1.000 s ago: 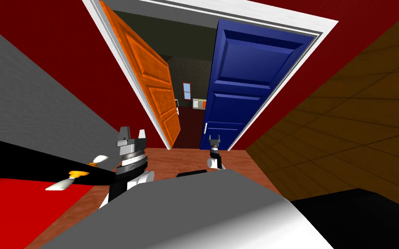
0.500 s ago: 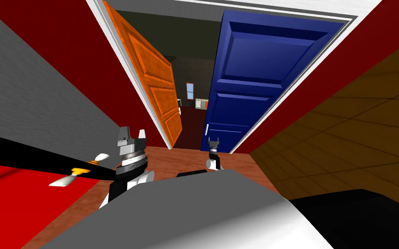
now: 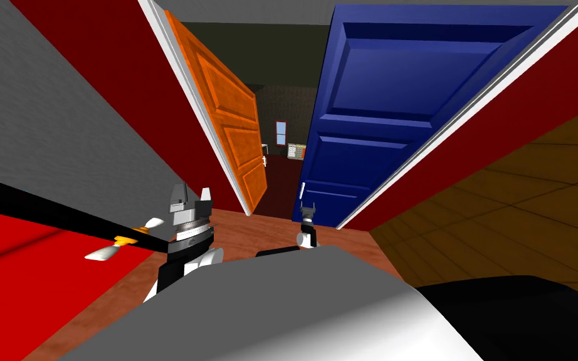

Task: Push the door open

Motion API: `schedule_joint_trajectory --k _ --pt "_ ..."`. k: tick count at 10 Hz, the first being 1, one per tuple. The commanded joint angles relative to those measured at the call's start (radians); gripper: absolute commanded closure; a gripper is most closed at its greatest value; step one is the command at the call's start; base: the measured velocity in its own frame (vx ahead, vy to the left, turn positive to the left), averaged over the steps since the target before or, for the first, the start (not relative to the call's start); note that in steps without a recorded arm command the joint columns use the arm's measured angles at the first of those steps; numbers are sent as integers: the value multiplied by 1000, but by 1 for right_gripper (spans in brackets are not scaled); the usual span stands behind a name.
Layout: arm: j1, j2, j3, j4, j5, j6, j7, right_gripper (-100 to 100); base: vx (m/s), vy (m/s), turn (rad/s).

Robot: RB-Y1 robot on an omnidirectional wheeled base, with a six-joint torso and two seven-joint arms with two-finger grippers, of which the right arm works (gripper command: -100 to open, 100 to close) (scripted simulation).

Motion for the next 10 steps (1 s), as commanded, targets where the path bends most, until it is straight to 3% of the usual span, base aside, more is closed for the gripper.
schedule_joint_trajectory --k 1,10 --pt "-13 6 6 39 -24 -9 -26 -100 69 -81 102" --pt "-71 47 37 229 -127 -55 -140 -100 54 -63 109"
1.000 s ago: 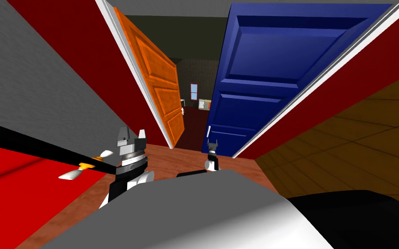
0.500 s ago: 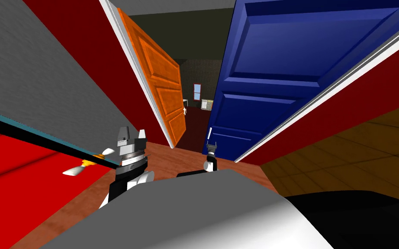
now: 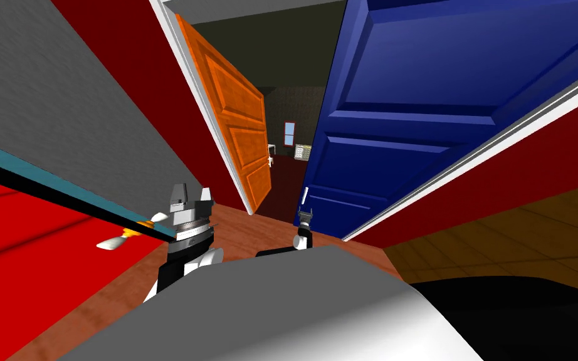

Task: Push the door open

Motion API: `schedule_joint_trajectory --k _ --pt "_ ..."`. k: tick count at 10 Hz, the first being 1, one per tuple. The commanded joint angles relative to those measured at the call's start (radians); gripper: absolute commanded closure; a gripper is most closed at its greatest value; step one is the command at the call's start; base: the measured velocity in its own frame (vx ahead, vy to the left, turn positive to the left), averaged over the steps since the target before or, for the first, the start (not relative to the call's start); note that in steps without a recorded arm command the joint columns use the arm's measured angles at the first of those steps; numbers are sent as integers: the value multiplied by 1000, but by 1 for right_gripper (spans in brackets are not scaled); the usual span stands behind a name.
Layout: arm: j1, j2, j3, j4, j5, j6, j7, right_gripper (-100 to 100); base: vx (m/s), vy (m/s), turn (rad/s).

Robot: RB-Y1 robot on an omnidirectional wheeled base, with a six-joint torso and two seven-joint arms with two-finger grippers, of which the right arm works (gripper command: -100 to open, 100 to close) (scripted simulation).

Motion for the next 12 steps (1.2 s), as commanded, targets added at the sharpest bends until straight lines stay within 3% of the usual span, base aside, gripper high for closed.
schedule_joint_trajectory --k 1,5,6,7,9,12 --pt "-11 11 7 39 -23 -10 -26 -100 58 -71 144" --pt "-31 32 17 104 -58 -26 -65 -100 43 -65 81" --pt "-28 29 15 93 -52 -22 -56 -100 17 -26 22" --pt "-30 -1 14 97 -55 -23 -62 -100 81 -49 10" --pt "-31 -27 11 100 -57 -23 -68 -100 176 -42 28" --pt "-33 -33 7 106 -62 -23 -77 -100 179 -60 20"
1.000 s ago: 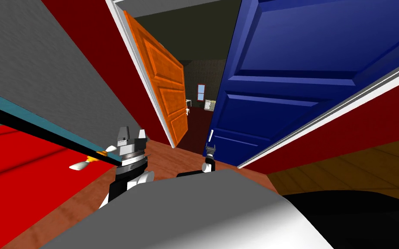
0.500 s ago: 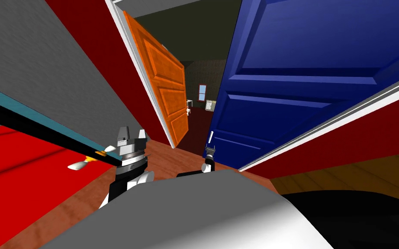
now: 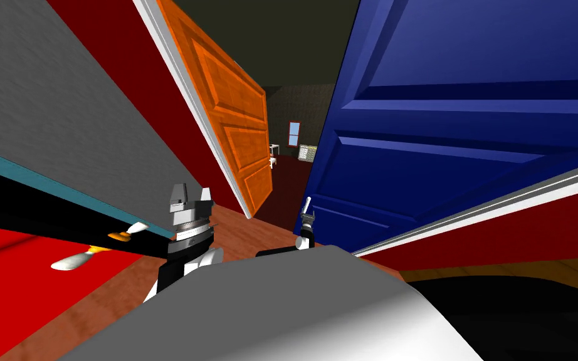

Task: Push the door open

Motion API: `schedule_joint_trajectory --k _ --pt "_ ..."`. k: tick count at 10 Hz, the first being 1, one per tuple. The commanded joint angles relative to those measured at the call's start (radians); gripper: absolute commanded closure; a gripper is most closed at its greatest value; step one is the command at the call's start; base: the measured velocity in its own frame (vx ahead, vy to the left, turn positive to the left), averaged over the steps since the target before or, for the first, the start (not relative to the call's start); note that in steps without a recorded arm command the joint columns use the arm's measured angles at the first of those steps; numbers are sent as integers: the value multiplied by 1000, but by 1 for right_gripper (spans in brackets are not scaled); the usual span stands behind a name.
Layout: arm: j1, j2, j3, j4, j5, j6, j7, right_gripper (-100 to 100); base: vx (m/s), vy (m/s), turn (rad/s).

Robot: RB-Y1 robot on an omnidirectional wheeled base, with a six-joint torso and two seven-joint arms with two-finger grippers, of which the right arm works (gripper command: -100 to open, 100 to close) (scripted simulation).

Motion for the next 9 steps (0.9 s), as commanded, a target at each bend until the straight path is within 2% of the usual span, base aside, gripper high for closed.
schedule_joint_trajectory --k 1,2,3,4,5,9 --pt "1 8 -2 -2 -2 2 -2 -100 176 -88 23" --pt "1 17 -4 -1 -3 2 -5 -100 190 -99 19" --pt "0 35 -5 1 -5 2 -8 -100 198 -73 27" --pt "-1 23 -4 4 -4 1 -9 -100 87 -28 9" --pt "-1 23 -4 4 -4 1 -9 100 -18 2 -19" --pt "-1 23 -4 4 -4 1 -9 100 -15 10 8"
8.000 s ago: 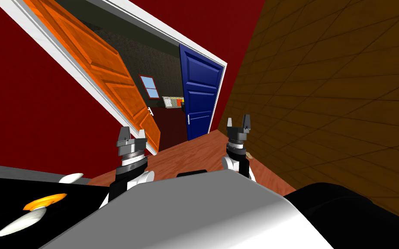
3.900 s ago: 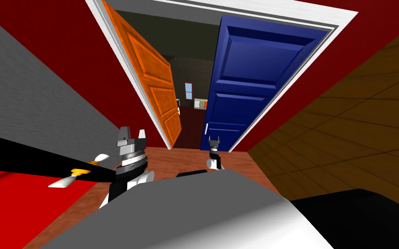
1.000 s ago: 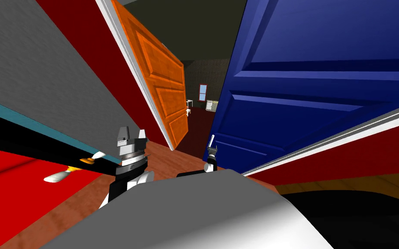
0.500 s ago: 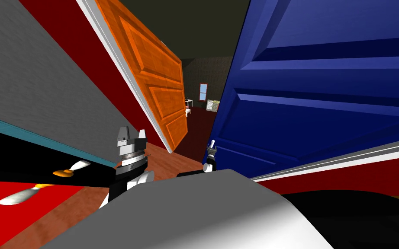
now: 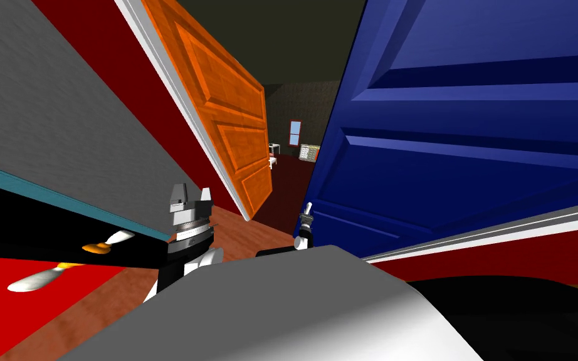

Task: Push the door open

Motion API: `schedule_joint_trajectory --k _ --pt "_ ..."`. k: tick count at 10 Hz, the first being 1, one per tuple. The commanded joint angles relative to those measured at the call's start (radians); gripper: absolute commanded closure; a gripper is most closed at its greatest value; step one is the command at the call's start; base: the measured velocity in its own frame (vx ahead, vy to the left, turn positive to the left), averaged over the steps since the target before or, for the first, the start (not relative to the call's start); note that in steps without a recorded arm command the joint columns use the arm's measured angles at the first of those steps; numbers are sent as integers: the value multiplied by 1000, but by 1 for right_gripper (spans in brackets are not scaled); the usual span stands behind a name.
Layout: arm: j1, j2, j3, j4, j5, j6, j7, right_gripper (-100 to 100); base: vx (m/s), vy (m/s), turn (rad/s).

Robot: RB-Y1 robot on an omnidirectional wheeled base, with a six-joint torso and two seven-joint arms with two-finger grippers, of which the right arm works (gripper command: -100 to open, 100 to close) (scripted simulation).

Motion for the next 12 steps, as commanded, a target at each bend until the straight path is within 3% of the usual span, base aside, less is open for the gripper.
schedule_joint_trajectory --k 1,5,12 --pt "2 -1 -1 0 0 -4 1 100 0 0 0" --pt "-2 -35 -32 1 -25 -8 8 100 149 -3 -23" --pt "-6 -63 -80 3 -62 -20 19 100 167 -15 -46"
